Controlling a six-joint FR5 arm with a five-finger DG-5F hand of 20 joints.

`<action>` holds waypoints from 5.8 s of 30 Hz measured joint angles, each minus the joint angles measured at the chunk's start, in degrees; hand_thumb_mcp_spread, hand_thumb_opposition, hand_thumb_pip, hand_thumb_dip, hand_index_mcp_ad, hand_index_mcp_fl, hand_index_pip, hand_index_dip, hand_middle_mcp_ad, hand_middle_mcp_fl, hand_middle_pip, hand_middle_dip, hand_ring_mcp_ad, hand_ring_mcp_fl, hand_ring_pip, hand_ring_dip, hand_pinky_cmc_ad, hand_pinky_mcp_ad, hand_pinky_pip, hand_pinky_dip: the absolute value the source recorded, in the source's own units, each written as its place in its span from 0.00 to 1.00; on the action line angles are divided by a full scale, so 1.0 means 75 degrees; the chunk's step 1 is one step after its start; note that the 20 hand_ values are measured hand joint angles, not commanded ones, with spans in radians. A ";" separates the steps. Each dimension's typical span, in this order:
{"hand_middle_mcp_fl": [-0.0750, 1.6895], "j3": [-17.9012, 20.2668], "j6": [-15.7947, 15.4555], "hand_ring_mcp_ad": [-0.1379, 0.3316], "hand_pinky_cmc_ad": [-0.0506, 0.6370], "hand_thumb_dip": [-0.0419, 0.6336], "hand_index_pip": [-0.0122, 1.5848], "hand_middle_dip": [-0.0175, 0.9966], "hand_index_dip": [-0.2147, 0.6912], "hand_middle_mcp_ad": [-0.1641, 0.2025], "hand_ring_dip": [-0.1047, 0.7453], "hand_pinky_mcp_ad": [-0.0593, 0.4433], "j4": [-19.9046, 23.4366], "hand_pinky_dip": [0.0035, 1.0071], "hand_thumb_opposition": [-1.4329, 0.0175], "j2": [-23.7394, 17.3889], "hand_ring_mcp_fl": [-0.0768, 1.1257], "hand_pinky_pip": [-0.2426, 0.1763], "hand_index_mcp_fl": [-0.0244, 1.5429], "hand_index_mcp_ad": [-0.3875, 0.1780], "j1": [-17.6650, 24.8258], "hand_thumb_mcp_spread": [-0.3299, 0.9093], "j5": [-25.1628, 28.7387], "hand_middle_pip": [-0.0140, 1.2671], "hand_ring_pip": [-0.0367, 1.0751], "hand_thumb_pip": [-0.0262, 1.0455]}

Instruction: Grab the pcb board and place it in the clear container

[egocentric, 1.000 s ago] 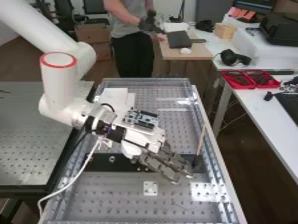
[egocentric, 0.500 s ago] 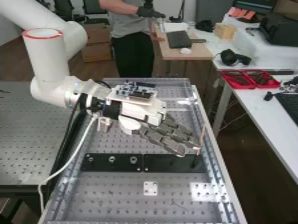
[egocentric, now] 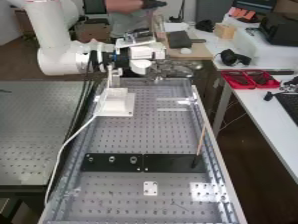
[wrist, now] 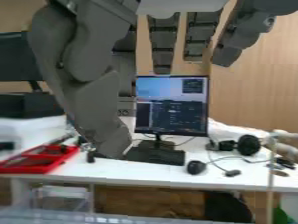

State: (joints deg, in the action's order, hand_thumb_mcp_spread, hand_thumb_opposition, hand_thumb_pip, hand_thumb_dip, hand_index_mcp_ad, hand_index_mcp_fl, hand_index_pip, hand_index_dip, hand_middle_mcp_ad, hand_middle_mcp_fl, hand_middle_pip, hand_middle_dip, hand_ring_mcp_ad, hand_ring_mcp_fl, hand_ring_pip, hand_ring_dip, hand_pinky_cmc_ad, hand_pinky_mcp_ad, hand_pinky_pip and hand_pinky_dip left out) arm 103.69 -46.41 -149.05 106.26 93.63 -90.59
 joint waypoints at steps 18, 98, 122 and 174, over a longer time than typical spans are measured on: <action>0.11 -0.1015 0.0610 0.57 0.50 0.45 0.93 0.15 0.25 0.69 0.14 0.45 -0.0212 0.20 0.32 0.1308 0.06 0.44 0.36 0.46 0.0685 0.67 -0.0991 0.12 0.12 0.63; 0.05 -0.1228 0.0634 0.60 0.50 0.45 0.95 0.15 0.24 0.70 0.14 0.45 -0.0630 0.44 0.38 0.1891 0.06 0.43 0.32 0.45 0.0656 0.58 -0.0382 0.12 0.11 0.71; 0.05 0.0397 0.0515 0.60 0.53 0.45 0.35 0.15 0.29 0.70 0.14 0.51 -0.1037 0.49 0.39 -0.1071 0.06 0.36 0.17 0.45 0.0055 0.55 0.0759 0.12 0.11 0.58; 0.05 0.0483 0.0130 0.59 0.62 0.44 0.11 0.15 0.45 0.69 0.15 0.64 -0.1705 0.50 0.41 -0.2037 0.06 0.32 0.17 0.48 -0.0329 0.56 0.1166 0.12 0.10 0.55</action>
State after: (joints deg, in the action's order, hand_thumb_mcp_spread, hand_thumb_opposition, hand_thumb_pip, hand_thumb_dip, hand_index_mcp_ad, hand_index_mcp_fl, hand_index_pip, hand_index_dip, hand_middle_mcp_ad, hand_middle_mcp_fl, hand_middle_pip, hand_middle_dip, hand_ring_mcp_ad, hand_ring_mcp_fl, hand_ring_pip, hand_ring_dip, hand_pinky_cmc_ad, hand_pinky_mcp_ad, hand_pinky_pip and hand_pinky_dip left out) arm 107.31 -45.44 -161.84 90.98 91.16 -81.84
